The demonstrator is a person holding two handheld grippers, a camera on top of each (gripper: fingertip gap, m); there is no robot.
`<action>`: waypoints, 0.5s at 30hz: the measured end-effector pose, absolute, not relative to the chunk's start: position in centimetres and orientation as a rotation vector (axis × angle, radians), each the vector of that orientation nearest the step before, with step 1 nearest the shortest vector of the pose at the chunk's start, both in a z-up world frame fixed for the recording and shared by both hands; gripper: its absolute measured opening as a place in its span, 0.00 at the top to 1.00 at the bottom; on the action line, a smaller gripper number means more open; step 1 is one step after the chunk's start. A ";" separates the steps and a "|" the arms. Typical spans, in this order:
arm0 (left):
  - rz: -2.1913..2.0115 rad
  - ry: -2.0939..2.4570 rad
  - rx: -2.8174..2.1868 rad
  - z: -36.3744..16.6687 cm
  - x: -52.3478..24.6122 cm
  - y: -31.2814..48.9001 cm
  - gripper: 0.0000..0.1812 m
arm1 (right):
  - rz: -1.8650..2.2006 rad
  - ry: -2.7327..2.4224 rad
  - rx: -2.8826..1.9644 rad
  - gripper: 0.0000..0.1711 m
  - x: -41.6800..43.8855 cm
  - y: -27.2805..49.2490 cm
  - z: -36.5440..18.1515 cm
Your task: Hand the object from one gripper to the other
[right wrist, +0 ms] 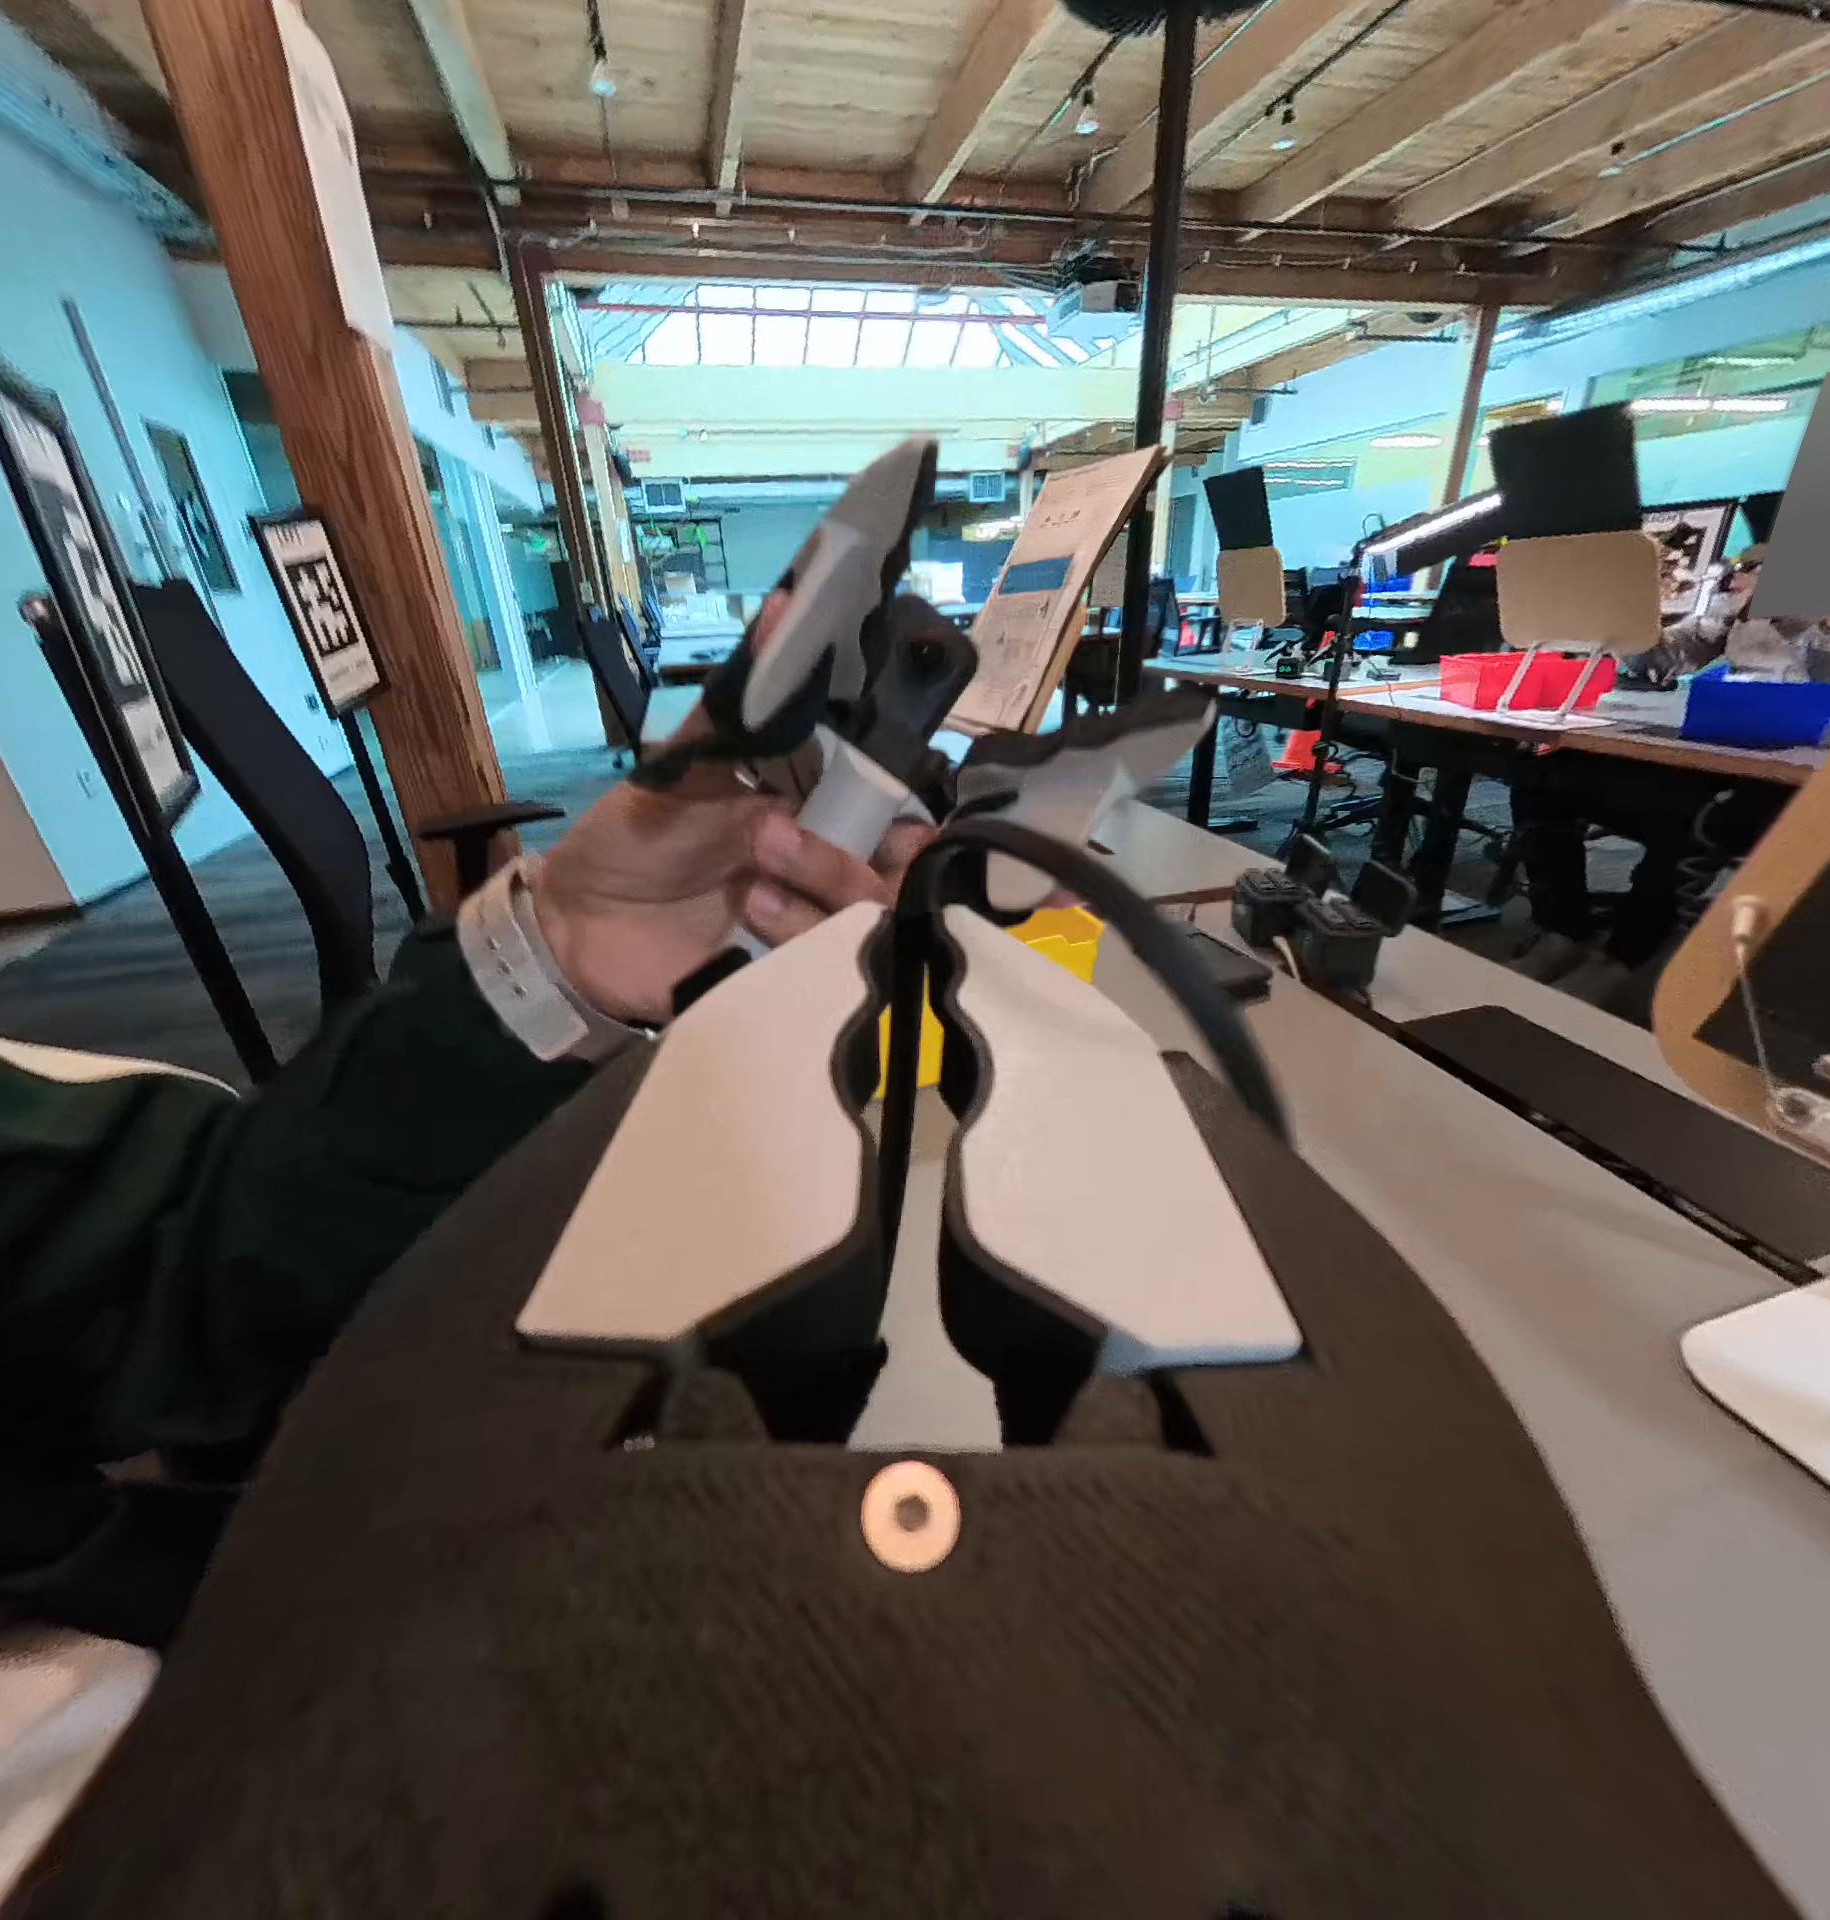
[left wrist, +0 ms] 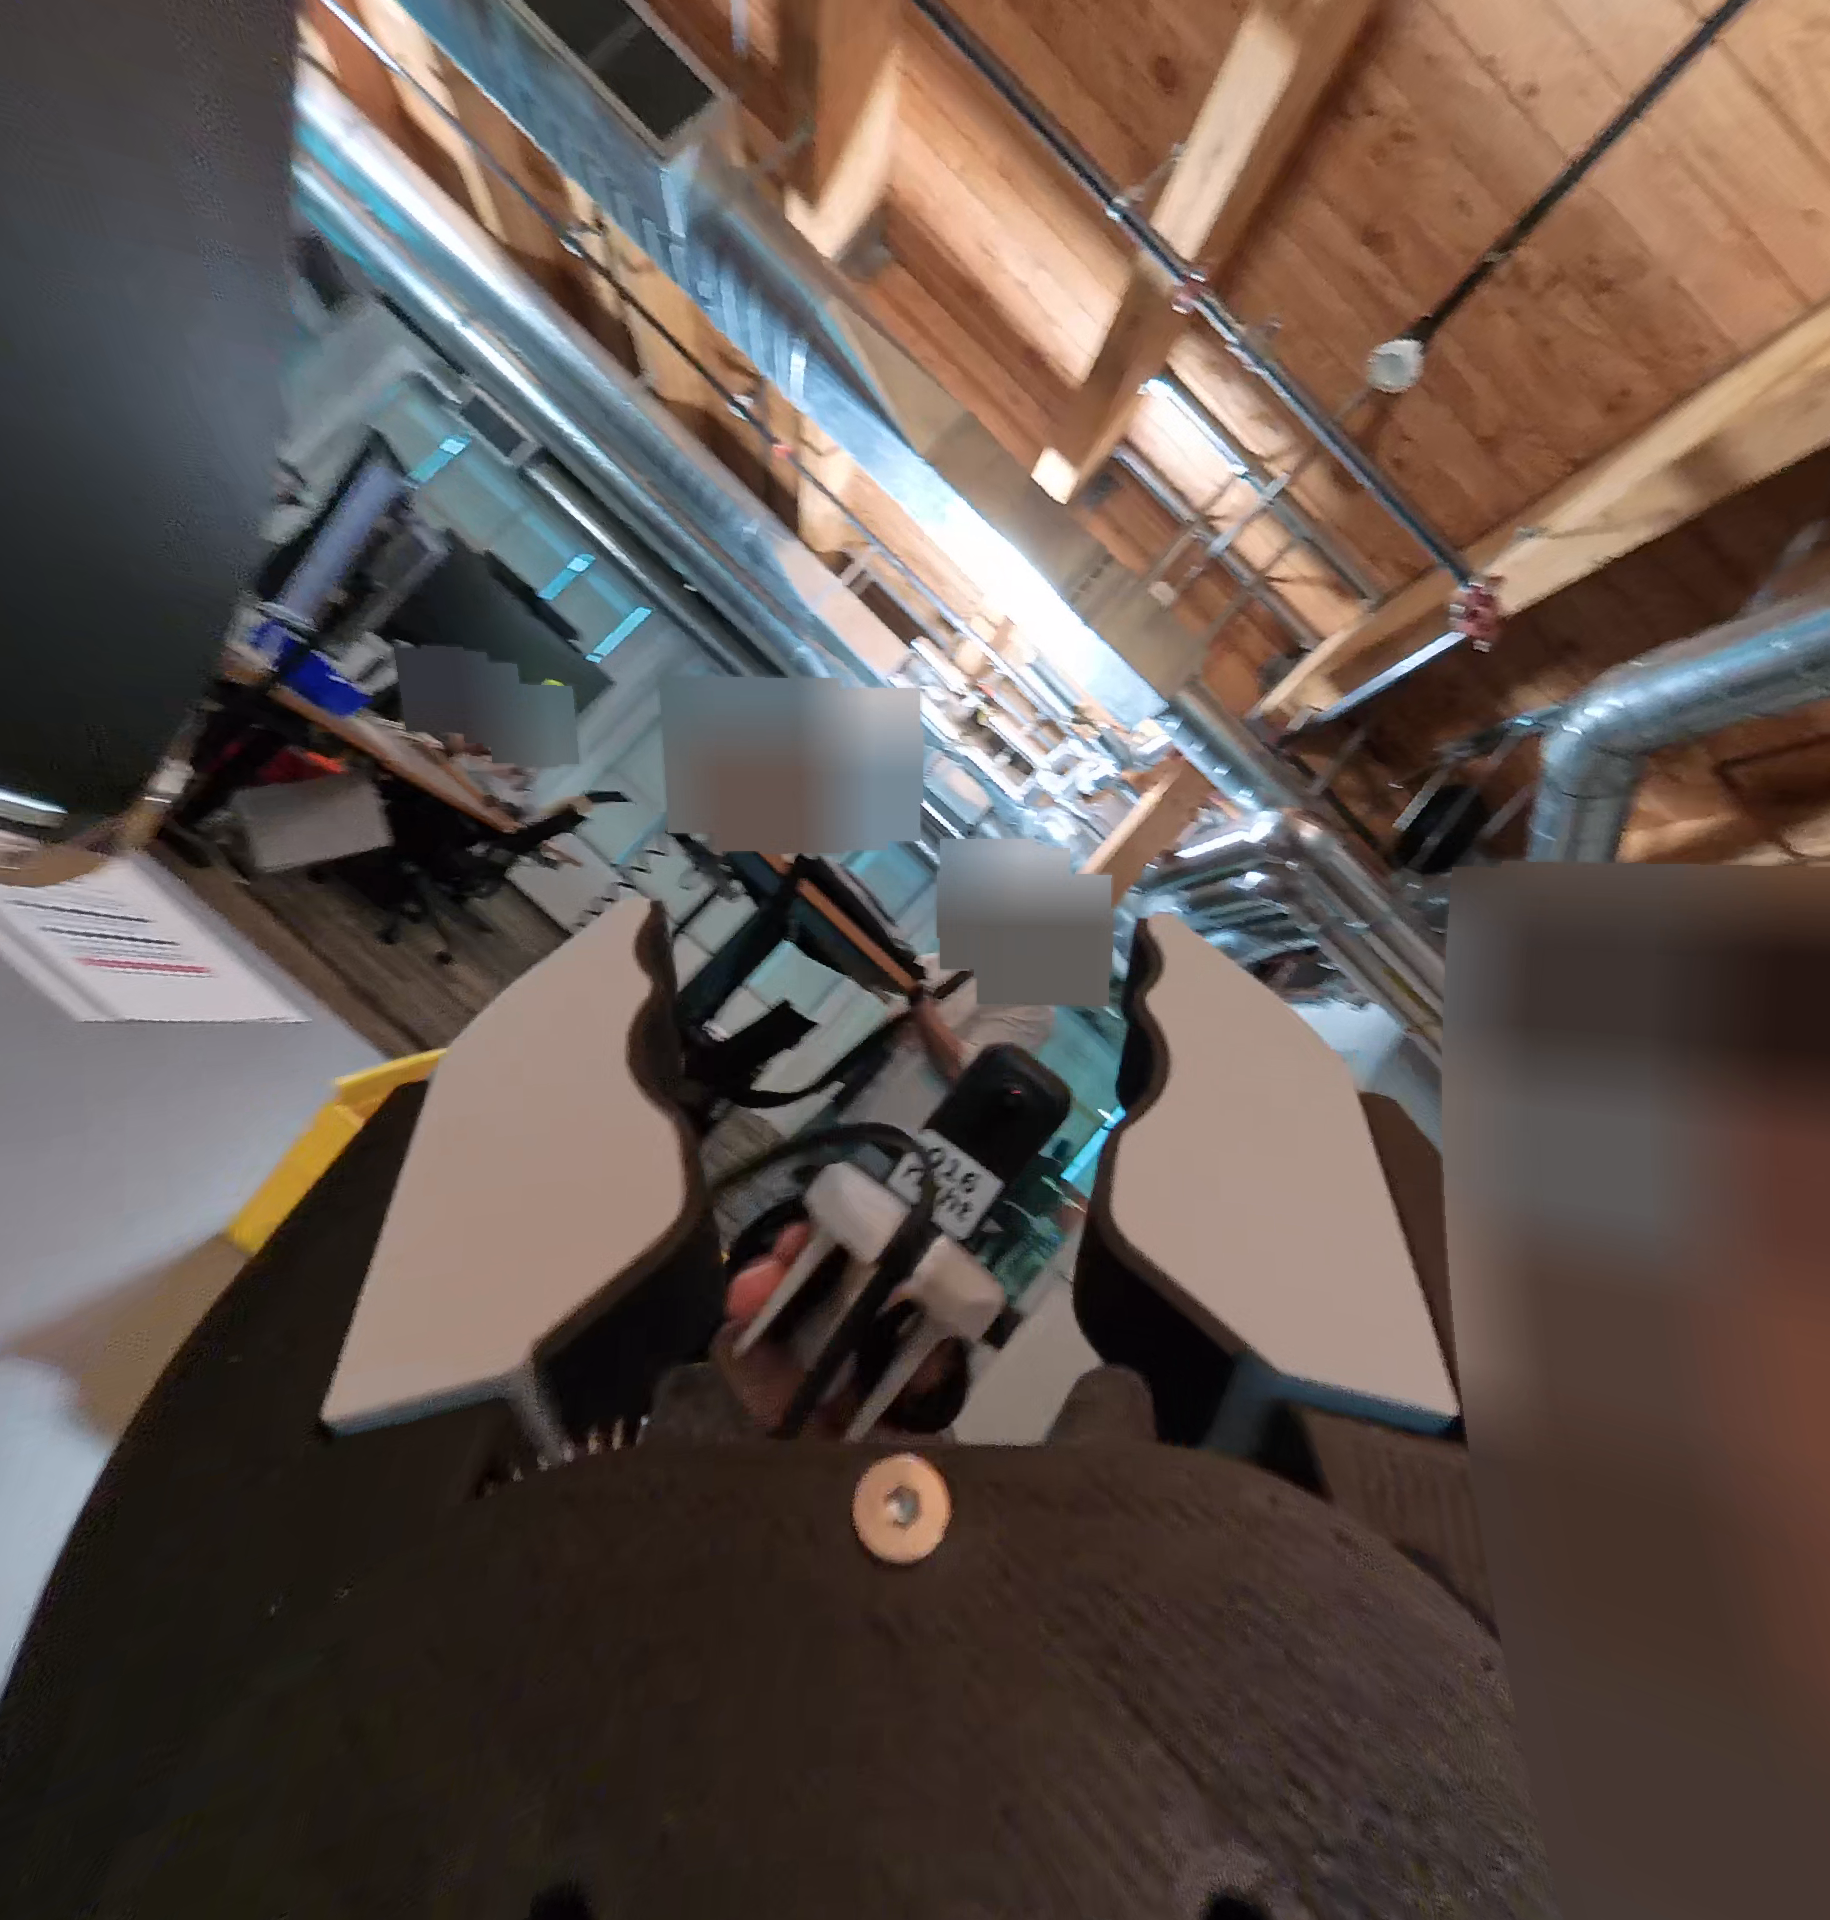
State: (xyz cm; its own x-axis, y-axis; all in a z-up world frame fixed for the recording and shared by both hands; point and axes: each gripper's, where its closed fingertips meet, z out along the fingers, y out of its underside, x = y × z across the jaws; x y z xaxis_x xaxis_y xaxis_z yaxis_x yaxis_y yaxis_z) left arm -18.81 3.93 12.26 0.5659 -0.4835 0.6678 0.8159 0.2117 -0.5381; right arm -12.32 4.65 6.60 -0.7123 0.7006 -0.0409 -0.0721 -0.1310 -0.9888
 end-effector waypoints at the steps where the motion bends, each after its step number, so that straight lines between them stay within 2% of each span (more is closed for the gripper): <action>1: -0.898 -0.421 -1.001 11.9 -19.6 3.9 0.52 | 1.925 -1.597 -0.729 0.96 -12.2 5.4 7.1; 4: -0.836 -0.394 -1.018 11.7 -19.9 3.9 0.54 | 1.995 -1.563 -0.801 0.96 -11.8 7.5 8.3; 8: -0.776 -0.188 -1.134 11.9 -16.2 5.5 0.52 | 2.126 -1.538 -0.851 0.97 -10.5 9.1 10.5; 15: -0.675 0.201 -1.456 6.3 -6.8 11.3 0.37 | 2.240 -1.557 -0.784 0.96 -7.6 8.8 13.7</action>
